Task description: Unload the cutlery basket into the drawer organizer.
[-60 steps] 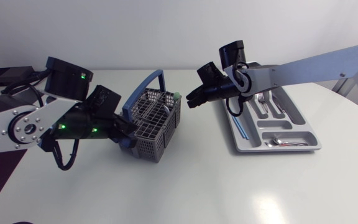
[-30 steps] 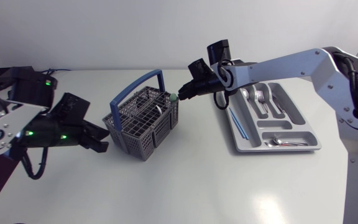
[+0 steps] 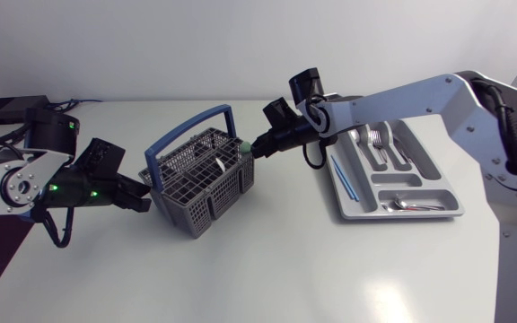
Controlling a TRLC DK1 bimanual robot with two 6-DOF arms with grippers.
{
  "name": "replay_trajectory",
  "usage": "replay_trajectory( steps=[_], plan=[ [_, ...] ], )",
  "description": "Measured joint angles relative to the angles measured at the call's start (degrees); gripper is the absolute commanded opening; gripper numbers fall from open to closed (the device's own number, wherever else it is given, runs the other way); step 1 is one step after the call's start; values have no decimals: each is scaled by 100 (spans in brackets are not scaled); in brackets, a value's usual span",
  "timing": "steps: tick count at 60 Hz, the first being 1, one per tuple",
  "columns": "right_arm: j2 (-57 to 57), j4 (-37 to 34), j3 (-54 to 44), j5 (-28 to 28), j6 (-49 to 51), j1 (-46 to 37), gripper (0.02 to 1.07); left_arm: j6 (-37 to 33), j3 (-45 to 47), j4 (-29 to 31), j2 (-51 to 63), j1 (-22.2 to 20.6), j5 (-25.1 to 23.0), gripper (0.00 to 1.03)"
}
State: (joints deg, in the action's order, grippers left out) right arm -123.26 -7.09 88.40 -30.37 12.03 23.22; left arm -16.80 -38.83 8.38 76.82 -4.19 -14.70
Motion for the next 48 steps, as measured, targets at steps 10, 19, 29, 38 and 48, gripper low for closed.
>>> replay_trajectory(
  steps=[10,19,29,38,48],
  plan=[
    [599,2,-817,-31,13,151,13,-42,0,-105,214,181,-37,6],
    [1119,-4,-1486,-42,13,304,13,-131,0,-286,332,393,-166,6],
    [1659,-2,-2135,-85,13,452,13,-149,-61,-450,520,535,-348,6],
    [2122,0,-2702,-138,13,505,13,-146,-369,-531,879,503,-483,6],
    [2481,94,-3165,-151,11,549,13,-125,-841,-560,1298,358,-588,6]
  ],
)
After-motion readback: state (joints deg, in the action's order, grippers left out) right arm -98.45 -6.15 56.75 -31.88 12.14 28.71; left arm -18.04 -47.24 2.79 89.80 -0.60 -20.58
